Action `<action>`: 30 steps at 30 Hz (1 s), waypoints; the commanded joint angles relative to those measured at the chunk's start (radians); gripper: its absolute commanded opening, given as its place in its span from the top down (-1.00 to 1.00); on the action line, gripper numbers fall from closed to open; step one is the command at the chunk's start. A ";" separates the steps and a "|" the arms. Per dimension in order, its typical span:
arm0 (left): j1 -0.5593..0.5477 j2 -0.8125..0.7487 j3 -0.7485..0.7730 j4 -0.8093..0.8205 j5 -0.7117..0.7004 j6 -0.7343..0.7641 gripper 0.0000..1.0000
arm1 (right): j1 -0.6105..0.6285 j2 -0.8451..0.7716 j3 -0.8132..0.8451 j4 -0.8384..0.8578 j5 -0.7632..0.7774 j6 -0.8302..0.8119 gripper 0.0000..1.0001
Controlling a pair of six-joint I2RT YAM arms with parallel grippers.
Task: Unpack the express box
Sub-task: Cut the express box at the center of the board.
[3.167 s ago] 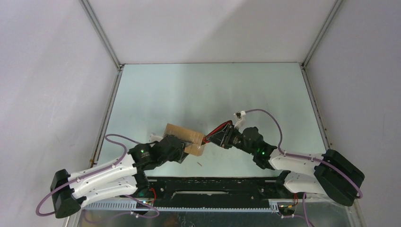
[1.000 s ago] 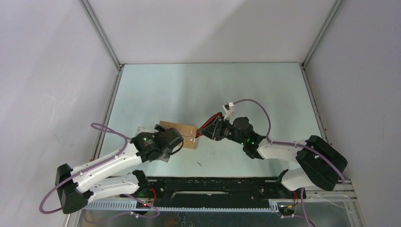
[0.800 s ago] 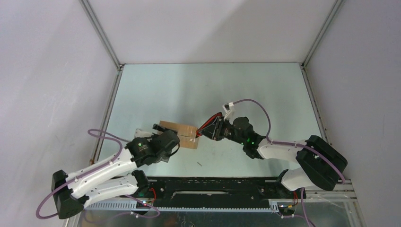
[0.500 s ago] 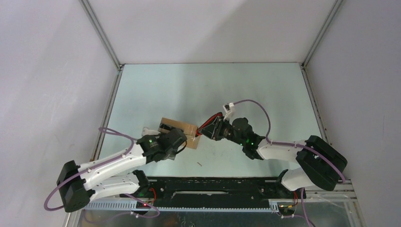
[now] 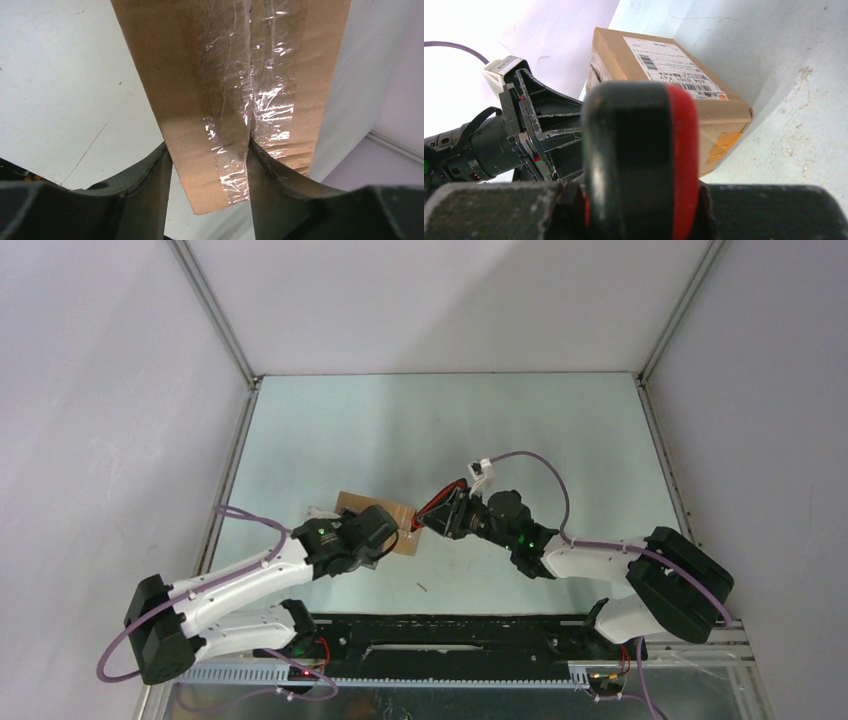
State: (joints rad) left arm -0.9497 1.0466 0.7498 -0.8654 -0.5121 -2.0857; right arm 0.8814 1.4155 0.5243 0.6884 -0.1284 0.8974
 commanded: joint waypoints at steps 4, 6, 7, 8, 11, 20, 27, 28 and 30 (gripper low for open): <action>-0.011 -0.019 -0.028 -0.036 0.129 -0.185 0.14 | 0.017 0.031 0.024 -0.168 0.031 -0.096 1.00; -0.012 -0.034 -0.035 -0.049 0.121 -0.223 0.41 | 0.017 0.020 0.023 -0.180 0.031 -0.092 1.00; -0.011 -0.048 -0.040 -0.043 0.110 -0.236 0.48 | 0.016 0.016 0.023 -0.185 0.027 -0.080 1.00; -0.011 -0.061 -0.047 -0.033 0.095 -0.243 0.52 | 0.019 0.010 0.023 -0.188 0.025 -0.074 1.00; -0.011 -0.096 -0.053 -0.018 0.057 -0.273 0.65 | 0.027 -0.002 0.015 -0.176 0.027 -0.040 1.00; -0.011 -0.143 -0.095 -0.036 0.046 -0.312 1.00 | -0.071 0.040 -0.041 -0.057 -0.071 0.047 1.00; -0.012 -0.129 -0.114 -0.008 0.061 -0.327 1.00 | -0.112 0.051 -0.048 -0.002 -0.119 0.121 1.00; -0.011 -0.132 -0.117 -0.003 0.061 -0.330 1.00 | -0.122 0.052 -0.051 0.004 -0.125 0.140 1.00; -0.012 -0.134 -0.119 -0.001 0.061 -0.337 1.00 | -0.138 0.061 -0.065 0.043 -0.147 0.166 1.00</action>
State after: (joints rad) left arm -0.9550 0.9108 0.6666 -0.8246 -0.4603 -2.0857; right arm 0.7971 1.4471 0.4988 0.7406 -0.2943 1.0367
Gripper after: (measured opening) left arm 0.547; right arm 0.239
